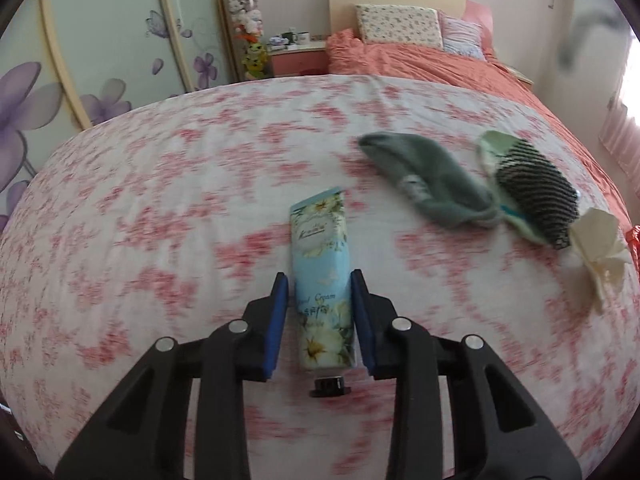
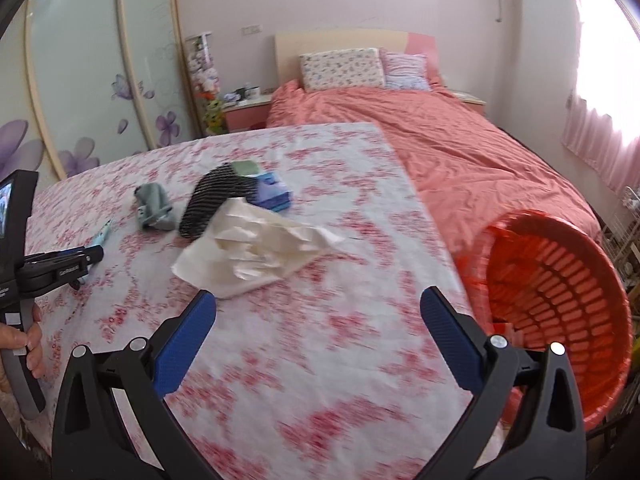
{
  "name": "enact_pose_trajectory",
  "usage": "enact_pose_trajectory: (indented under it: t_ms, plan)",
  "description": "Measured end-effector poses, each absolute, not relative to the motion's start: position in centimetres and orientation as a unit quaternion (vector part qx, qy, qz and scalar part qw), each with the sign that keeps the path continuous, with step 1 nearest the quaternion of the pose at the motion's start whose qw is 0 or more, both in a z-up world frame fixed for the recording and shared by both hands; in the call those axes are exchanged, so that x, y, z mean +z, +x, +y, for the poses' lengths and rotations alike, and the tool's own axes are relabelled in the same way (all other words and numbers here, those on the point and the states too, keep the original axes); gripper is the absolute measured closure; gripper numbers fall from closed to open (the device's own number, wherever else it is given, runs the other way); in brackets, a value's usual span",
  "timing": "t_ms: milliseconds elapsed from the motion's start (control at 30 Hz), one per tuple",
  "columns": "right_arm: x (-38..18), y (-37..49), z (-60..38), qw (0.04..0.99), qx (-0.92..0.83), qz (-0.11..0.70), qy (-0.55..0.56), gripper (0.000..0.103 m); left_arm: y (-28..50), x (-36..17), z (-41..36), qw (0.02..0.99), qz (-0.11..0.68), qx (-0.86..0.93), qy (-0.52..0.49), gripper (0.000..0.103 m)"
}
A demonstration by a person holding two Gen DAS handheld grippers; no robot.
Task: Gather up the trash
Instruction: 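Grasp the blue hand-cream tube with the left tool while the right tool grasps the white tissue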
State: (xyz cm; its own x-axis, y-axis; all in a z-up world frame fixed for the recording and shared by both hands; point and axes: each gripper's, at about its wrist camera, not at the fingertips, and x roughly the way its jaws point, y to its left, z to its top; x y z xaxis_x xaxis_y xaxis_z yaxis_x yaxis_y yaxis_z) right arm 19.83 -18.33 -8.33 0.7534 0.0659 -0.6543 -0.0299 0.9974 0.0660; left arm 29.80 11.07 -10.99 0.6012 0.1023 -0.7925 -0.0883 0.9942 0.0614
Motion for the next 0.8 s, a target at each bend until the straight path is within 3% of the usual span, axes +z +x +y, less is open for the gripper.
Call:
enact_pose_trajectory:
  t_ms: [400, 500, 567, 633, 800]
  plan:
    - [-10.5, 26.0, -14.3, 0.911, 0.002, 0.409, 0.050, 0.002, 29.4, -11.0, 12.6, 0.898, 0.438, 0.035, -0.015, 0.068]
    - [-11.0, 26.4, -14.9, 0.902, 0.011, 0.425, 0.069, 0.017, 29.4, -11.0, 12.7, 0.898, 0.438, 0.034, -0.017, 0.068]
    - [-10.8, 26.1, -15.6, 0.905, 0.016, 0.417, 0.086, 0.021, 29.4, -11.0, 12.7, 0.898, 0.438, 0.035, -0.016, 0.067]
    - [-10.7, 25.5, -16.4, 0.908, 0.020, 0.410, 0.089, 0.035, 29.4, -11.0, 12.7, 0.898, 0.438, 0.033, -0.015, 0.066]
    - [-10.7, 24.5, -17.6, 0.907, 0.003, 0.414, 0.075, 0.040, 29.4, -11.1, 12.7, 0.898, 0.439, 0.033, -0.017, 0.057]
